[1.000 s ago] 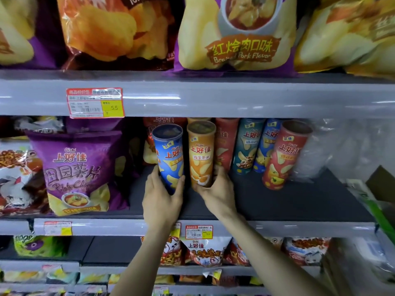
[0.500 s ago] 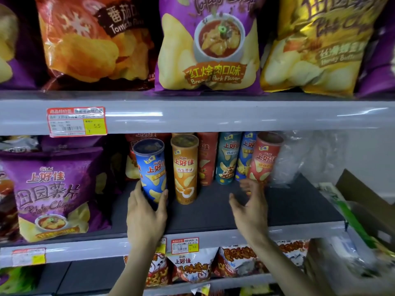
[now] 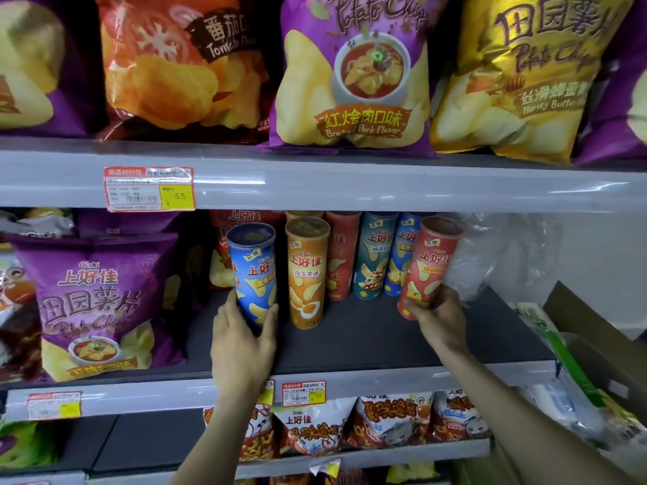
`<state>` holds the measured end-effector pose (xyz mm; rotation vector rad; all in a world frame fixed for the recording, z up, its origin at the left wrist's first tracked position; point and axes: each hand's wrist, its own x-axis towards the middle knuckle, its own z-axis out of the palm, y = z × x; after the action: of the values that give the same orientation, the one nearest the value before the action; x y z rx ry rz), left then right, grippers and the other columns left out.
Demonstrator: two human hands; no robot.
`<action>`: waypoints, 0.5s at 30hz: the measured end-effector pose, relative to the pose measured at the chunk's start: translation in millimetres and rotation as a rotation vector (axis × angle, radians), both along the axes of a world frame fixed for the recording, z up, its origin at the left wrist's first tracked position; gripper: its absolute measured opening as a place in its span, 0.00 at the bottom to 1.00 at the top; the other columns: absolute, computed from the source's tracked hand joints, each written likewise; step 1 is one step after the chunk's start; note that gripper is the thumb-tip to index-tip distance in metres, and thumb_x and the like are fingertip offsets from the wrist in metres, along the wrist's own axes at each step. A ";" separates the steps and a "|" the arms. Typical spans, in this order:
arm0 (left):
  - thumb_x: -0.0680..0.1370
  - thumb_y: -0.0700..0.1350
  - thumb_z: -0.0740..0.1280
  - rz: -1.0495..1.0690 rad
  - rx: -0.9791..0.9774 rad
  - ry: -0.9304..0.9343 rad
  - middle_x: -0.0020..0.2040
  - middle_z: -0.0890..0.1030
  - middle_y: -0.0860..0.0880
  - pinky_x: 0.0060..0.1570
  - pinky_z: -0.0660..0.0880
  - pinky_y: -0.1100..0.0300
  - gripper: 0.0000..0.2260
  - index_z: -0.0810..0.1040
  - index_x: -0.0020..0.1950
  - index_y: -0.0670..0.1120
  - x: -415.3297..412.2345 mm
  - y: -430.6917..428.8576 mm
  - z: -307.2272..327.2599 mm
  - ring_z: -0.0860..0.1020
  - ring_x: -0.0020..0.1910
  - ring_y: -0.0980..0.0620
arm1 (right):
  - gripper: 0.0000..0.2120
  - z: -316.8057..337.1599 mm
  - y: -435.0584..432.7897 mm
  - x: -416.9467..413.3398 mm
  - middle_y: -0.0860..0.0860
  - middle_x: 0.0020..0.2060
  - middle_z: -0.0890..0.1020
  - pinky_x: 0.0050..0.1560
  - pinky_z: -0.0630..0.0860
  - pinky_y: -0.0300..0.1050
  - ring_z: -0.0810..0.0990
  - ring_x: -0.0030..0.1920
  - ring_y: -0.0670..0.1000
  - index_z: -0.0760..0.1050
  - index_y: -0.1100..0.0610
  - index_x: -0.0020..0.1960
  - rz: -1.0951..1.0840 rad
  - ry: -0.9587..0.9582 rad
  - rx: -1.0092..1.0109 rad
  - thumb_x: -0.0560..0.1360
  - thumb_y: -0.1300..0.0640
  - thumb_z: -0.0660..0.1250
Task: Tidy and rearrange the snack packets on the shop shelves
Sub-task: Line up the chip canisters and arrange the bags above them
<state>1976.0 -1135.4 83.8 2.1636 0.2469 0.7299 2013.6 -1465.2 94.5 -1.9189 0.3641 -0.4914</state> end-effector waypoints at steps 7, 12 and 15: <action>0.80 0.60 0.69 -0.006 -0.009 0.002 0.61 0.77 0.45 0.55 0.76 0.45 0.32 0.67 0.77 0.44 -2.1 -0.6 2.3 0.75 0.63 0.43 | 0.29 5.5 17.0 -11.1 0.48 0.56 0.85 0.53 0.73 0.43 0.82 0.51 0.49 0.77 0.54 0.65 0.081 0.063 -0.069 0.68 0.50 0.83; 0.80 0.60 0.69 -0.002 -0.001 0.004 0.62 0.77 0.44 0.55 0.76 0.45 0.32 0.67 0.77 0.43 -2.2 -0.9 1.3 0.74 0.63 0.43 | 0.28 3.7 56.9 -14.8 0.44 0.51 0.85 0.47 0.76 0.36 0.84 0.50 0.44 0.76 0.50 0.61 0.193 0.044 -0.074 0.66 0.49 0.84; 0.80 0.60 0.69 -0.001 -0.004 0.002 0.61 0.77 0.44 0.54 0.76 0.46 0.32 0.67 0.77 0.43 -3.4 -1.6 2.8 0.75 0.62 0.43 | 0.29 4.0 83.4 -9.3 0.42 0.51 0.84 0.48 0.77 0.36 0.84 0.49 0.42 0.77 0.49 0.62 0.250 0.035 -0.097 0.65 0.48 0.84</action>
<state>1972.7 -1136.9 86.6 2.1611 0.2483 0.7263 2004.3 -1381.8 98.5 -2.0345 0.1210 -0.3152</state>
